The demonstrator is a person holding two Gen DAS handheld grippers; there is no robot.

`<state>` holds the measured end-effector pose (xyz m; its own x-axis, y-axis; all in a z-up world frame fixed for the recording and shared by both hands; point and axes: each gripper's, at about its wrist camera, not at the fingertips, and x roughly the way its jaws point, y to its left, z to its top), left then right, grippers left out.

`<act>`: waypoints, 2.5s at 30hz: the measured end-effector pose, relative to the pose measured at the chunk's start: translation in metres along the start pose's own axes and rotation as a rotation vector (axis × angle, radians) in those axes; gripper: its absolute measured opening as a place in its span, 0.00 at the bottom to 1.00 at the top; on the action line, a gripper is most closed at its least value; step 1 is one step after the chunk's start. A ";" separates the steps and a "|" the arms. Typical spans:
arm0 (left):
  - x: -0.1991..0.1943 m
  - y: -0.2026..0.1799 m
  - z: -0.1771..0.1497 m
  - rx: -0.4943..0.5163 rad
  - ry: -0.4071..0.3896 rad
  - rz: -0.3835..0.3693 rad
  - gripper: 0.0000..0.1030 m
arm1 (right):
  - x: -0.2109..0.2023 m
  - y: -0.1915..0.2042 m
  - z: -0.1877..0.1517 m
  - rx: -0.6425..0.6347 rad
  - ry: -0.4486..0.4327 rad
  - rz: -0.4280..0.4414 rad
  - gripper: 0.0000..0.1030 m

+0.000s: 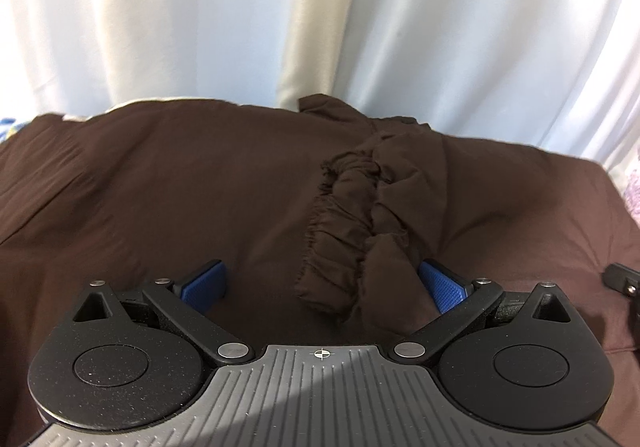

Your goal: Fold large clothes

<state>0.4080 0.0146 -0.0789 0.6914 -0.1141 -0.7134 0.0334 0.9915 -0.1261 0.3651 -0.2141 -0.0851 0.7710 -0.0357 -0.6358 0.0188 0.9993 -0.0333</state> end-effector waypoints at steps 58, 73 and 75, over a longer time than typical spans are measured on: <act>-0.234 0.215 0.033 -0.358 -0.581 -0.169 0.08 | -0.064 0.015 -0.040 0.402 -0.015 0.438 0.16; -0.108 0.064 -0.009 -0.192 -0.205 -0.146 0.87 | -0.072 -0.024 -0.041 0.522 0.002 0.470 0.18; -0.104 0.082 -0.007 -0.194 -0.195 -0.053 0.87 | -0.063 -0.026 -0.036 0.557 0.027 0.523 0.23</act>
<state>0.3336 0.1076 -0.0203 0.8189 -0.1329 -0.5584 -0.0524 0.9515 -0.3033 0.2933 -0.2382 -0.0719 0.7523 0.4506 -0.4806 -0.0203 0.7450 0.6667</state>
